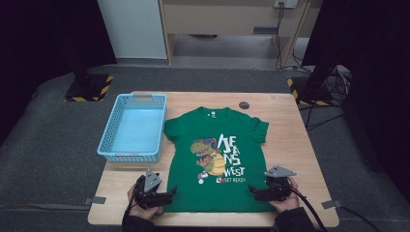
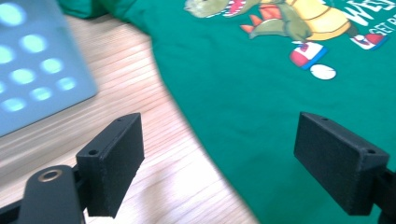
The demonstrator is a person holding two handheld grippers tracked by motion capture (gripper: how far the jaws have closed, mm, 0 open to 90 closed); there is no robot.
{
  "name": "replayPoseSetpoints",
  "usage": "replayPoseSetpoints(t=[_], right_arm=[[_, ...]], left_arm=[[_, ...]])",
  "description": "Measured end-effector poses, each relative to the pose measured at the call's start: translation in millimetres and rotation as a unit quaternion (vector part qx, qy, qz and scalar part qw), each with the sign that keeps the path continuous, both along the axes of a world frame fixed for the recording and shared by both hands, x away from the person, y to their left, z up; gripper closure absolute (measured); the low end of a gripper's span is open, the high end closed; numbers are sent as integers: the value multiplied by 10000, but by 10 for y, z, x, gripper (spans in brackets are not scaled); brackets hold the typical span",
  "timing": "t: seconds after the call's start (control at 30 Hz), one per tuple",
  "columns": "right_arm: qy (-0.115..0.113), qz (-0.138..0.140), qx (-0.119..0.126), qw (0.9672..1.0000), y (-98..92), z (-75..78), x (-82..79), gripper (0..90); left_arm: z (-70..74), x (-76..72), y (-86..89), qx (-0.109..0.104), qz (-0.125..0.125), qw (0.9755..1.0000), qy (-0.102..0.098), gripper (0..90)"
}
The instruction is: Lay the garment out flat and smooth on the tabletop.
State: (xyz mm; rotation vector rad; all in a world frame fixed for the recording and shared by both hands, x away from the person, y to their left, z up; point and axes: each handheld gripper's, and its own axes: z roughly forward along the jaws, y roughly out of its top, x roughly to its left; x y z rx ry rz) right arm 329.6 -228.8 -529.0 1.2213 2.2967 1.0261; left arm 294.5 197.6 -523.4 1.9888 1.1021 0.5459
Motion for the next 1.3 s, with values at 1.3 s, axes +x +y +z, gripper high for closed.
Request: replayPoseSetpoints(t=[1.3], right_arm=[[22, -388, 69, 9992, -232, 6, 74, 57]], left_arm=[[-24, -57, 495, -178, 567, 9982, -88, 109]])
